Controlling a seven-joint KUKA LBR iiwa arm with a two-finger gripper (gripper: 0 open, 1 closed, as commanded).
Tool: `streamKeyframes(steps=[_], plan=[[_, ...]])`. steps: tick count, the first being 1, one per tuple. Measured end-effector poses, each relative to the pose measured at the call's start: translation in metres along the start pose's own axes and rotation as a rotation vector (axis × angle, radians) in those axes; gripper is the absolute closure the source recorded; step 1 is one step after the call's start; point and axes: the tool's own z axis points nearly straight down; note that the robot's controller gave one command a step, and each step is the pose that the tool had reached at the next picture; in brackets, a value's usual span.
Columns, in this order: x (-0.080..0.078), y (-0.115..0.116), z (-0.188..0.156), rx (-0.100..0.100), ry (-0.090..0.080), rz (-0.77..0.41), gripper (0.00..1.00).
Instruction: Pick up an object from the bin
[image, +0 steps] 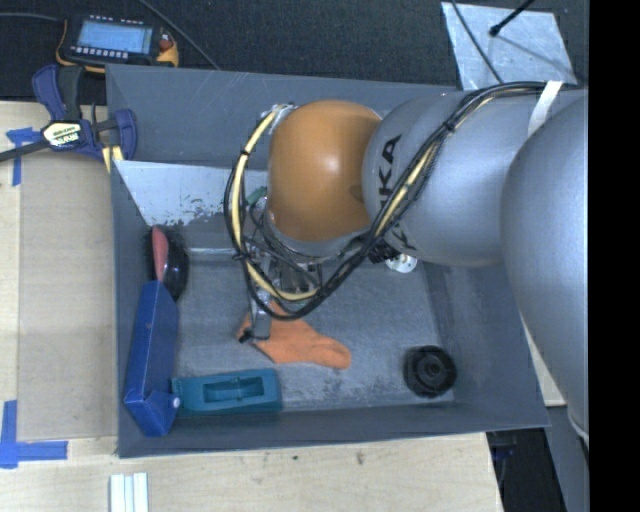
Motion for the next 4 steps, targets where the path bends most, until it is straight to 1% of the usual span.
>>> streamKeyframes(steps=[1, 2, 3, 4], plan=[[-0.002, -0.001, -0.005, -0.002, -0.008, 0.003, 0.00], [0.009, -0.024, 0.025, -0.004, -0.015, -0.064, 0.00], [0.044, -0.042, 0.067, -0.002, -0.008, 0.146, 1.00], [0.044, -0.042, 0.067, -0.002, -0.008, 0.146, 1.00]])
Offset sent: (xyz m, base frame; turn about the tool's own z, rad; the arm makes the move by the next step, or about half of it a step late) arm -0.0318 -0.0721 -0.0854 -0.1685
